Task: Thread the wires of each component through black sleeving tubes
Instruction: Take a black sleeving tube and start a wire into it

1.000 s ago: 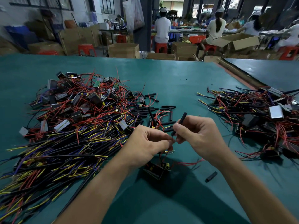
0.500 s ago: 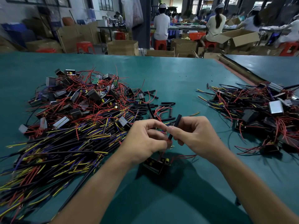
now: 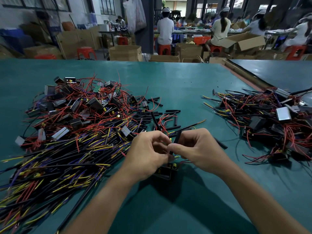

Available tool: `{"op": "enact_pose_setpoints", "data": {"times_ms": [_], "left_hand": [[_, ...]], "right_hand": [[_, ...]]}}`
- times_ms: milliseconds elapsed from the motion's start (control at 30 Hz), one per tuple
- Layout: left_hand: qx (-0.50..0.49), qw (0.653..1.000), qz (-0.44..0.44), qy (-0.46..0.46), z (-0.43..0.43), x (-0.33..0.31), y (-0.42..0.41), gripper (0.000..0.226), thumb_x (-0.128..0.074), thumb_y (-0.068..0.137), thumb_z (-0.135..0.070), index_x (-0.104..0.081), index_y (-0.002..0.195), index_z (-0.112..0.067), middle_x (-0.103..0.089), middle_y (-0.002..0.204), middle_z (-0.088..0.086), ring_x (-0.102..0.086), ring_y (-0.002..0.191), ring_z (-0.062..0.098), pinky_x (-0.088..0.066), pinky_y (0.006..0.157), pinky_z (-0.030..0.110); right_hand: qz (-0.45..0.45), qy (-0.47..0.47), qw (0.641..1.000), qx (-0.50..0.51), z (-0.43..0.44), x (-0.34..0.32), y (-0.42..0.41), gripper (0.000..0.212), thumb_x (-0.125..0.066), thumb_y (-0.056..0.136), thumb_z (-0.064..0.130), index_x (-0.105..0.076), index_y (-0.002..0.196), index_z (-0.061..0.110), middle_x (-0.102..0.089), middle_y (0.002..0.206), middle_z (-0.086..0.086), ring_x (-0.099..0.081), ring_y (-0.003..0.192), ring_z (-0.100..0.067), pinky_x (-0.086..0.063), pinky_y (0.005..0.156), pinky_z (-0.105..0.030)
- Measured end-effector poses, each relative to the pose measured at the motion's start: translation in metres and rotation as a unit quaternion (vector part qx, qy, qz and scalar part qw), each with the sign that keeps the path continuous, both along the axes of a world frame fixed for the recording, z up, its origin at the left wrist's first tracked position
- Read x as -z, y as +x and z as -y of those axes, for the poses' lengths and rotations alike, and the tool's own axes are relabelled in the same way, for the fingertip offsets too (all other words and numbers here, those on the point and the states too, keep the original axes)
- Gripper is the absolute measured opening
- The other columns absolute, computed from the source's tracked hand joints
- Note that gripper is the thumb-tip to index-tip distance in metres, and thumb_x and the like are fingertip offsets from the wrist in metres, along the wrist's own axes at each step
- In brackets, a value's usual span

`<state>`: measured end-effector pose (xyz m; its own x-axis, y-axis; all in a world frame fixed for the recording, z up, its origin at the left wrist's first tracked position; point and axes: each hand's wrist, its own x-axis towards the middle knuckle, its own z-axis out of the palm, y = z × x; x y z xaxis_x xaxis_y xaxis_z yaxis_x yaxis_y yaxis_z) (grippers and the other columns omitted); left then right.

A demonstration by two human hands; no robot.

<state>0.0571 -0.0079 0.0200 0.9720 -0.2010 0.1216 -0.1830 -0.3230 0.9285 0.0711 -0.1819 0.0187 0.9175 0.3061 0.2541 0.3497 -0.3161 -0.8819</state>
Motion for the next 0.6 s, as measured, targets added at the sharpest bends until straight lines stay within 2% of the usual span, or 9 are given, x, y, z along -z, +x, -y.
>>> {"op": "enact_pose_setpoints", "data": {"times_ms": [100,167,267,367,400,467,533,600], "left_hand": [[0.037,0.999,-0.028,0.011,-0.005,-0.001,0.002,0.033,-0.079,0.063,0.013,-0.069,0.088,-0.007,-0.072,0.075,0.003,-0.064,0.063,0.014,-0.054,0.060,0.028],[0.045,0.997,-0.055,-0.005,-0.010,-0.001,0.005,0.027,-0.076,0.068,0.014,-0.070,0.087,-0.003,-0.071,0.076,0.006,-0.063,0.063,0.014,-0.050,0.056,0.022],[0.035,0.997,-0.061,-0.028,-0.012,-0.001,0.007,0.012,-0.072,0.078,0.008,-0.072,0.080,-0.003,-0.071,0.071,0.007,-0.063,0.062,0.014,-0.050,0.061,0.022],[0.024,0.996,-0.069,-0.045,-0.009,-0.001,0.006,0.008,-0.069,0.083,0.004,-0.072,0.081,-0.003,-0.070,0.068,0.008,-0.061,0.060,0.016,-0.050,0.058,0.021],[0.022,0.996,-0.071,-0.047,-0.010,-0.001,0.006,0.007,-0.069,0.083,0.004,-0.072,0.084,-0.003,-0.070,0.072,0.009,-0.062,0.063,0.016,-0.051,0.060,0.021],[0.028,0.995,-0.075,-0.054,-0.011,-0.001,0.007,0.013,-0.071,0.080,0.005,-0.073,0.089,-0.004,-0.074,0.083,0.012,-0.066,0.074,0.017,-0.054,0.072,0.027],[0.051,0.994,-0.072,-0.061,-0.012,-0.003,0.006,0.019,-0.074,0.076,0.006,-0.074,0.092,-0.003,-0.075,0.090,0.014,-0.068,0.081,0.018,-0.055,0.080,0.032],[0.061,0.994,-0.054,-0.071,-0.010,-0.005,0.005,0.020,-0.078,0.073,0.005,-0.075,0.092,-0.001,-0.075,0.087,0.014,-0.068,0.077,0.016,-0.056,0.074,0.027]], "right_hand": [[0.011,-0.021,1.000,0.011,0.004,-0.002,0.001,0.030,-0.078,0.081,0.019,-0.063,0.055,0.017,-0.043,0.048,0.006,-0.034,0.049,-0.007,-0.025,0.046,-0.025],[0.019,-0.035,0.999,0.002,0.007,-0.003,0.001,0.029,-0.077,0.082,0.021,-0.063,0.057,0.017,-0.042,0.049,0.006,-0.033,0.049,-0.006,-0.026,0.047,-0.024],[0.023,-0.078,0.996,-0.028,0.008,-0.003,-0.001,0.028,-0.078,0.082,0.027,-0.065,0.062,0.011,-0.045,0.051,0.005,-0.034,0.050,-0.006,-0.028,0.047,-0.025],[0.028,-0.141,0.989,-0.021,0.004,0.003,-0.002,0.032,-0.079,0.078,0.036,-0.060,0.057,0.022,-0.045,0.046,0.008,-0.033,0.047,-0.003,-0.029,0.046,-0.022],[0.031,-0.164,0.986,-0.016,0.001,0.005,-0.002,0.032,-0.079,0.077,0.039,-0.059,0.056,0.027,-0.043,0.045,0.009,-0.032,0.046,-0.004,-0.028,0.045,-0.020],[0.039,-0.198,0.979,-0.012,-0.002,0.009,-0.003,0.032,-0.079,0.076,0.040,-0.057,0.053,0.035,-0.042,0.045,0.009,-0.032,0.045,-0.007,-0.028,0.045,-0.019],[0.045,-0.213,0.976,-0.009,-0.004,0.011,-0.003,0.030,-0.080,0.075,0.039,-0.058,0.055,0.032,-0.043,0.047,0.007,-0.032,0.046,-0.009,-0.029,0.046,-0.020],[0.052,-0.217,0.975,-0.009,-0.003,0.012,-0.002,0.028,-0.080,0.075,0.039,-0.060,0.059,0.027,-0.044,0.049,0.004,-0.033,0.047,-0.010,-0.030,0.046,-0.022]]}}
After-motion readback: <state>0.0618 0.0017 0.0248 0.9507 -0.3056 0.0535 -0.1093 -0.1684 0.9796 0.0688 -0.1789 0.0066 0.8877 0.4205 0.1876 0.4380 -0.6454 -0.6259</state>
